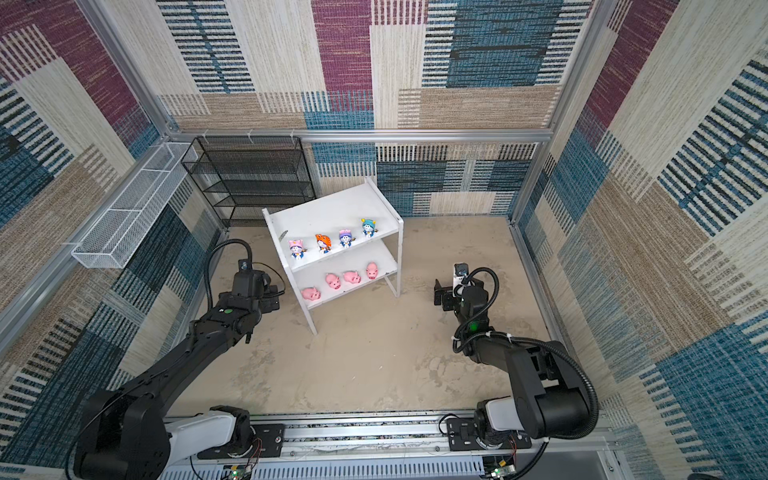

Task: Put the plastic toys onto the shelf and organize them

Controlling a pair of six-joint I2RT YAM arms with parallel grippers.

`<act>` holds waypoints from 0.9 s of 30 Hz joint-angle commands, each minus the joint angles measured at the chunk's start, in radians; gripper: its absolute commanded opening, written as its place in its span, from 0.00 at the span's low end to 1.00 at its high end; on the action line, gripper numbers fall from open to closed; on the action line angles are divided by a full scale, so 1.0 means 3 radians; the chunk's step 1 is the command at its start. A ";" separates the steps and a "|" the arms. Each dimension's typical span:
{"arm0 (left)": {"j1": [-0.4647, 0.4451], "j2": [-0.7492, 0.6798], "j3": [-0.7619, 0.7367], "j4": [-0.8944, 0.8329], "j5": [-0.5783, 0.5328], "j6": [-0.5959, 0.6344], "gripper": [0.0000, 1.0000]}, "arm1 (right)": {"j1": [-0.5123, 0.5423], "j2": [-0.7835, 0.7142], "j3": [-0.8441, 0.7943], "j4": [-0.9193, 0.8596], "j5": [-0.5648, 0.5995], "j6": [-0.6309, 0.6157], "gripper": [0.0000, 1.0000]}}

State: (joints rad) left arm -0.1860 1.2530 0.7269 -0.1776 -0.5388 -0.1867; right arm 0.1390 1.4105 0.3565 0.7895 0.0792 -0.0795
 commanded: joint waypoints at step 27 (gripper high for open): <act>0.0092 0.0799 -0.1168 0.3629 0.0358 0.0929 1.00 | -0.0436 0.0429 -0.0507 0.1710 -0.0110 0.0216 1.00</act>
State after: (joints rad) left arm -0.1677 1.4876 0.3706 0.8051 -0.4603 0.0525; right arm 0.0078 1.5330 0.2131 1.1957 0.0814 -0.0307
